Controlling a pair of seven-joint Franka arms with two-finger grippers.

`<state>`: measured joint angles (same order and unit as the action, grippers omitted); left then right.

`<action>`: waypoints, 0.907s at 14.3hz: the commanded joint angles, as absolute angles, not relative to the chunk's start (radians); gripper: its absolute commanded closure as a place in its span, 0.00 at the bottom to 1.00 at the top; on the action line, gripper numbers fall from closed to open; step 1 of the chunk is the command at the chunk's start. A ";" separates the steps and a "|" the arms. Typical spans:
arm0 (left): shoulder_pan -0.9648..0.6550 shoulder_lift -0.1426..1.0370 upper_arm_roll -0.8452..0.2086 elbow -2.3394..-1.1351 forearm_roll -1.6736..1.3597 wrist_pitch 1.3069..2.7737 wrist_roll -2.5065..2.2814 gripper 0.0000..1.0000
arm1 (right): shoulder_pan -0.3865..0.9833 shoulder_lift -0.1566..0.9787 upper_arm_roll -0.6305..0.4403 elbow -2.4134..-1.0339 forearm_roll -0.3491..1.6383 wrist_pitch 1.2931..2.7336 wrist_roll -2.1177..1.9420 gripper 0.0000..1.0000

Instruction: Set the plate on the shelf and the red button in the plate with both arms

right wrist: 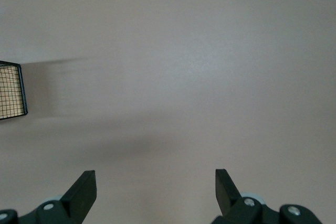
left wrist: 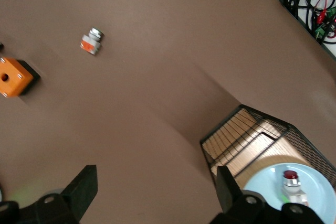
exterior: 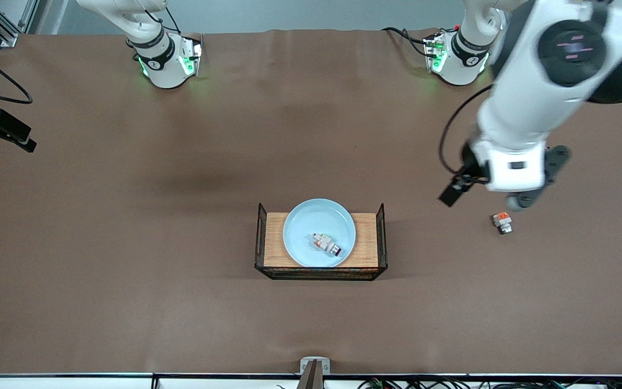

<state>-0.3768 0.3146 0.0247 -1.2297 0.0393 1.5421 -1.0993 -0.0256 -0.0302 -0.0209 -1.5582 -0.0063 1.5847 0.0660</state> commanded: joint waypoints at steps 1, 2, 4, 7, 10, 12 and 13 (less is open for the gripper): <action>-0.286 0.270 0.018 -1.247 0.012 1.479 -0.890 0.00 | -0.025 -0.038 -0.018 -1.566 -0.020 1.589 0.057 0.00; -0.253 0.270 0.020 -1.247 0.012 1.459 -0.815 0.00 | -0.025 -0.038 -0.018 -1.566 -0.020 1.589 0.057 0.00; -0.191 0.265 0.020 -1.247 0.012 1.421 -0.671 0.00 | -0.025 -0.038 -0.018 -1.566 -0.020 1.589 0.057 0.00; -0.103 0.262 0.017 -1.247 0.012 1.407 -0.476 0.00 | -0.025 -0.038 -0.018 -1.566 -0.020 1.589 0.057 0.00; -0.037 0.233 0.018 -1.247 -0.043 1.376 -0.342 0.00 | -0.025 -0.038 -0.018 -1.566 -0.020 1.589 0.057 0.00; -0.009 0.204 0.018 -1.247 -0.071 1.374 -0.325 0.00 | -0.025 -0.038 -0.018 -1.566 -0.020 1.589 0.057 0.00; -0.011 0.203 0.020 -1.247 -0.071 1.373 -0.309 0.00 | -0.025 -0.038 -0.018 -1.566 -0.020 1.589 0.057 0.00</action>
